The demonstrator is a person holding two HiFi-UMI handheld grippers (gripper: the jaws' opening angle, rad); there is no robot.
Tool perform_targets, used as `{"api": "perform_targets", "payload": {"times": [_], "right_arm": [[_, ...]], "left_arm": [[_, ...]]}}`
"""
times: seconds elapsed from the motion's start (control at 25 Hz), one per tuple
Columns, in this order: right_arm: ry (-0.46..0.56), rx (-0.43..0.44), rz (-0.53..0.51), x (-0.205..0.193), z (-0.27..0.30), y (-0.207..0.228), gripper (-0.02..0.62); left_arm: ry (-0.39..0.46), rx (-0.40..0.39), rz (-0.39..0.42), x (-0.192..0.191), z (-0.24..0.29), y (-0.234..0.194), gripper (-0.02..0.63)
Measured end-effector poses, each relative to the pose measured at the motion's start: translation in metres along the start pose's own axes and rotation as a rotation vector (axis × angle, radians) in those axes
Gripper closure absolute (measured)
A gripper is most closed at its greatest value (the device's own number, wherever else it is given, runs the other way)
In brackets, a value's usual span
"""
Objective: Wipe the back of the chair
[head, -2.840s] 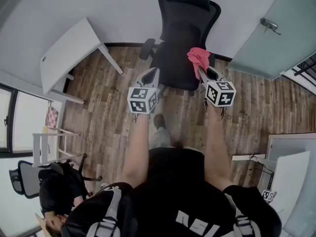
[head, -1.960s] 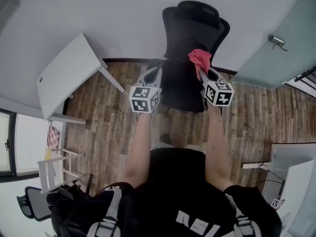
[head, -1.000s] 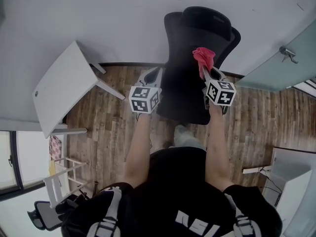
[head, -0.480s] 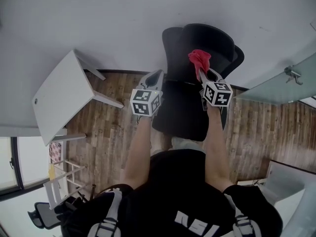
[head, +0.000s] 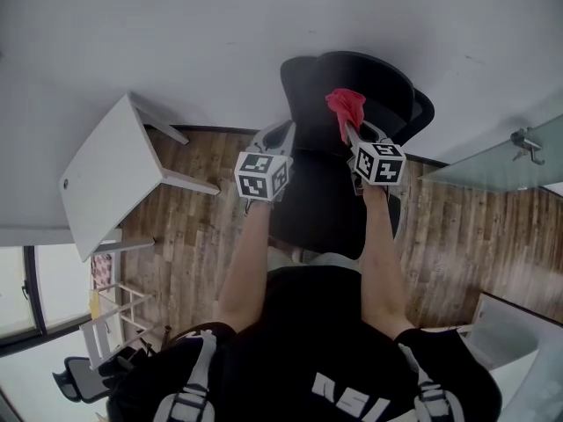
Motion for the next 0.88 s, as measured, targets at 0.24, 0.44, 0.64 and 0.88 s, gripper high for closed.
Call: {"api": "perform_targets", "payload": {"times": [0.24,0.44,0.64,0.88], "right_arm": [[-0.012,0.008,0.023,-0.001,0.011,0.011,0.508],[-0.014,-0.005,0.030,0.000,0.017,0.017,0.508],[-0.021,-0.025,0.033,0.004,0.031,0.012,0.508],[-0.026,-0.029,0.031,0.013,0.054,0.003,0.508]], "left_arm": [[-0.015,-0.015,0.000,0.011,0.027,-0.003,0.581],[-0.030,-0.050,0.015,0.018,0.045,-0.006,0.581],[-0.053,-0.079,0.018,0.019,0.056,-0.022,0.581],[-0.065,-0.106,0.029,0.027,0.067,-0.043,0.581]]}}
Point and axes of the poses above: the fingertips, and each gripper's own axes: z forward along the fingers, y to its right, x out of its top, the point moved 9 cm from there along -z, backward along the fingers, and after that the axes turned 10 degrees about -y, right-handed, at the moved point
